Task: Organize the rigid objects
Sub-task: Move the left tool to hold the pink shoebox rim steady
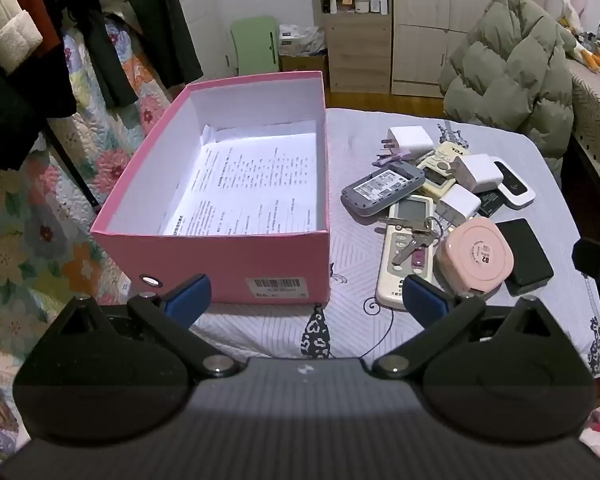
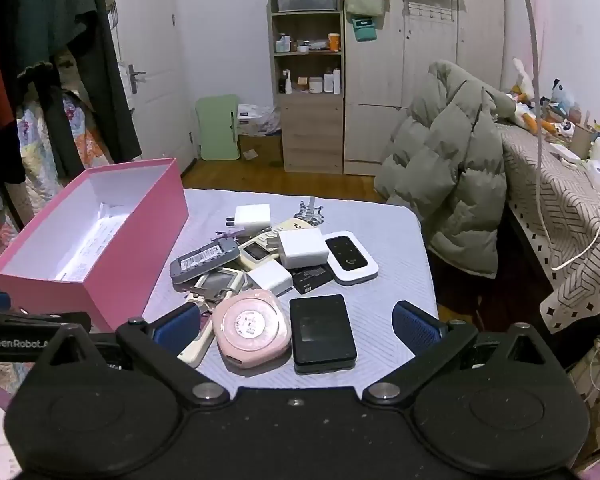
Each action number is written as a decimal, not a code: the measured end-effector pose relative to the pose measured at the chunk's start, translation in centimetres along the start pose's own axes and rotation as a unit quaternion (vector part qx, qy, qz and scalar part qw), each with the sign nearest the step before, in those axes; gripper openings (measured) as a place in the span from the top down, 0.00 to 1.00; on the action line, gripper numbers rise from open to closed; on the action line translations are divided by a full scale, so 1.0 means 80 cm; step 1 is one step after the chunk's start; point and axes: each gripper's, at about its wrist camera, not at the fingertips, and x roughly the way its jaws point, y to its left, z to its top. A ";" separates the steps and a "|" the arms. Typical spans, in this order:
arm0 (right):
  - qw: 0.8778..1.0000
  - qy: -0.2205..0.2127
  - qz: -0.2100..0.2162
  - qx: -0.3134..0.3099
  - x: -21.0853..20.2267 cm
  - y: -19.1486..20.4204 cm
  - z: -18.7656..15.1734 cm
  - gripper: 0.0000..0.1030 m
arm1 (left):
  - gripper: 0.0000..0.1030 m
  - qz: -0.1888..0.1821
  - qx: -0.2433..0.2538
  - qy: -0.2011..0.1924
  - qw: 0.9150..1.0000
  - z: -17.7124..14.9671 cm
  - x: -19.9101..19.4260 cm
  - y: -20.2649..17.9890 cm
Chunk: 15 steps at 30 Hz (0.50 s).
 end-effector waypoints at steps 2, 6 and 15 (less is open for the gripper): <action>1.000 0.001 0.003 0.006 0.000 -0.001 -0.001 0.00 | 0.00 0.001 0.001 0.000 1.000 -0.001 -0.001 0.000; 1.000 0.004 0.004 0.004 0.001 -0.001 -0.002 0.00 | 0.00 0.001 0.004 0.003 1.000 -0.004 0.002 0.002; 1.000 0.001 0.003 0.002 -0.006 -0.016 -0.012 0.00 | 0.00 0.006 0.006 0.008 1.000 -0.003 0.004 -0.001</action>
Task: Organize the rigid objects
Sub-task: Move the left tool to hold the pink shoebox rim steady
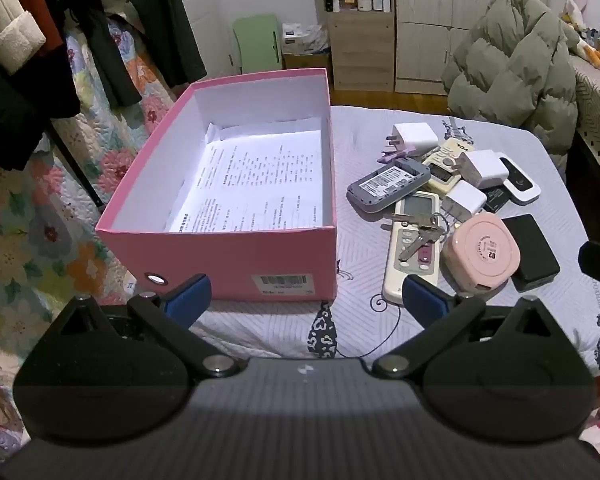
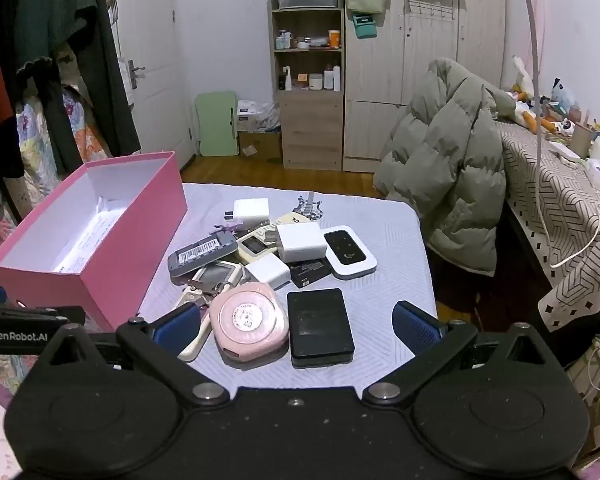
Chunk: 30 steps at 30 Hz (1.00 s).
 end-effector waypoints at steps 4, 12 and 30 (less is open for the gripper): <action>1.000 0.003 -0.005 0.000 0.007 0.010 0.004 0.00 | 0.00 0.002 0.000 0.001 1.000 -0.001 -0.002 0.003; 1.000 0.007 -0.007 0.000 0.009 0.012 0.003 0.00 | 0.00 0.005 -0.003 0.008 1.000 -0.003 -0.002 0.011; 1.000 0.014 -0.007 -0.002 0.009 0.018 0.002 0.00 | 0.00 0.014 0.005 0.005 1.000 -0.007 0.001 0.014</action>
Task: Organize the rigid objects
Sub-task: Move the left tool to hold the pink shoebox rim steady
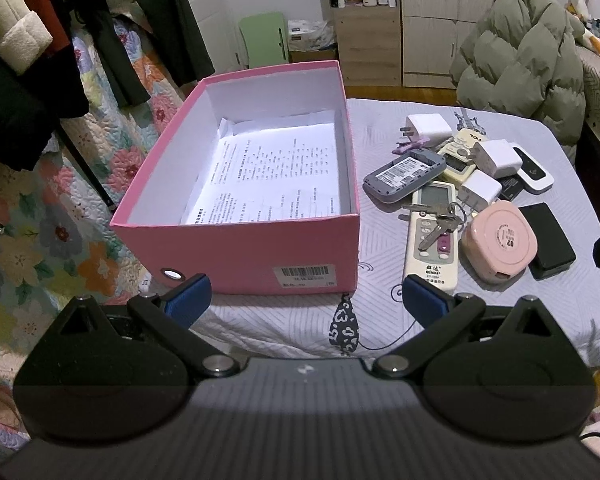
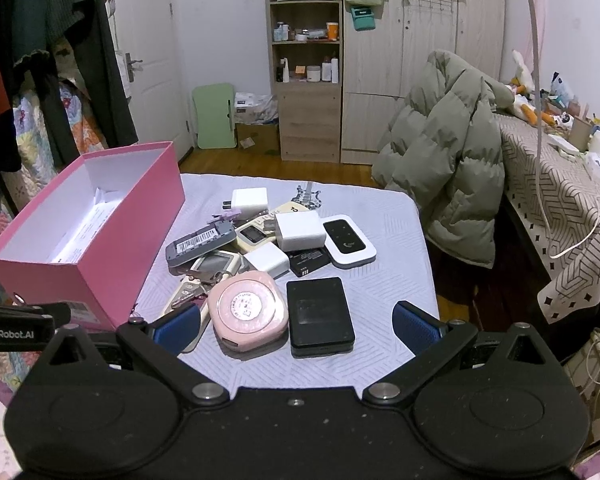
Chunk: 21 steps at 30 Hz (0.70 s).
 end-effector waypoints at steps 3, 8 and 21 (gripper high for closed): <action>1.000 0.001 -0.001 0.001 0.000 0.000 0.001 0.00 | 0.00 0.000 0.000 -0.002 1.000 -0.001 0.000 -0.001; 1.000 0.001 -0.001 0.002 0.000 -0.001 0.000 0.00 | 0.00 0.003 0.005 -0.011 1.000 -0.003 0.000 -0.003; 1.000 0.003 -0.002 0.002 0.000 -0.002 0.000 0.00 | 0.00 0.003 0.018 -0.024 1.000 -0.004 0.000 -0.005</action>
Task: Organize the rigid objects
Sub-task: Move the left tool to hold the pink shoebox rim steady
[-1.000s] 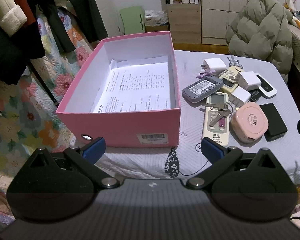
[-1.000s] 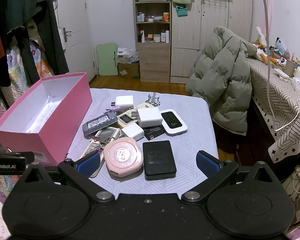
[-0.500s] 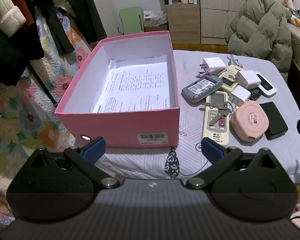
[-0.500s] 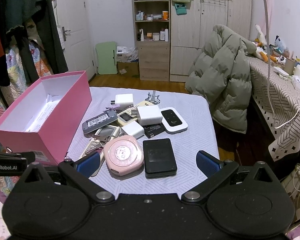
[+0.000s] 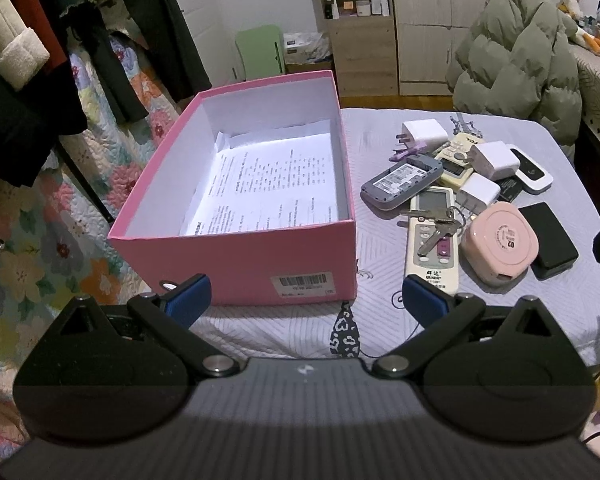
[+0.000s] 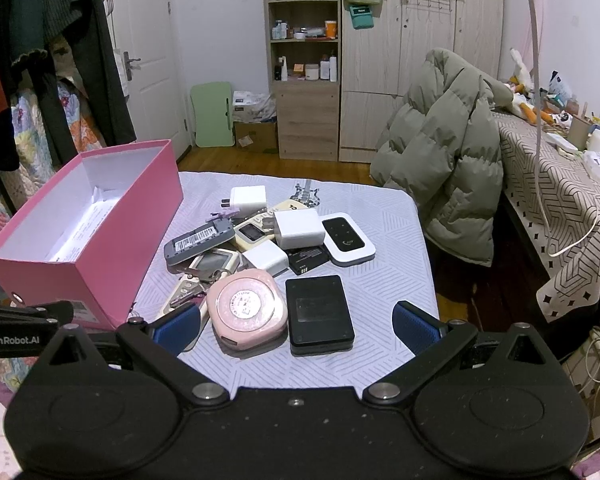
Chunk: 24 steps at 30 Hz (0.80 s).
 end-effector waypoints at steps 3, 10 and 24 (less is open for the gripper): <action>1.000 0.000 0.000 0.000 0.000 0.000 0.000 0.00 | 0.00 0.000 -0.003 -0.007 1.000 -0.001 -0.002 0.001; 1.000 0.001 0.000 0.000 0.000 0.000 -0.001 0.00 | 0.00 -0.002 -0.011 -0.015 1.000 -0.002 -0.002 0.005; 1.000 0.007 0.000 -0.002 0.005 0.003 -0.001 0.00 | 0.00 -0.014 0.001 -0.021 1.000 -0.002 -0.009 0.003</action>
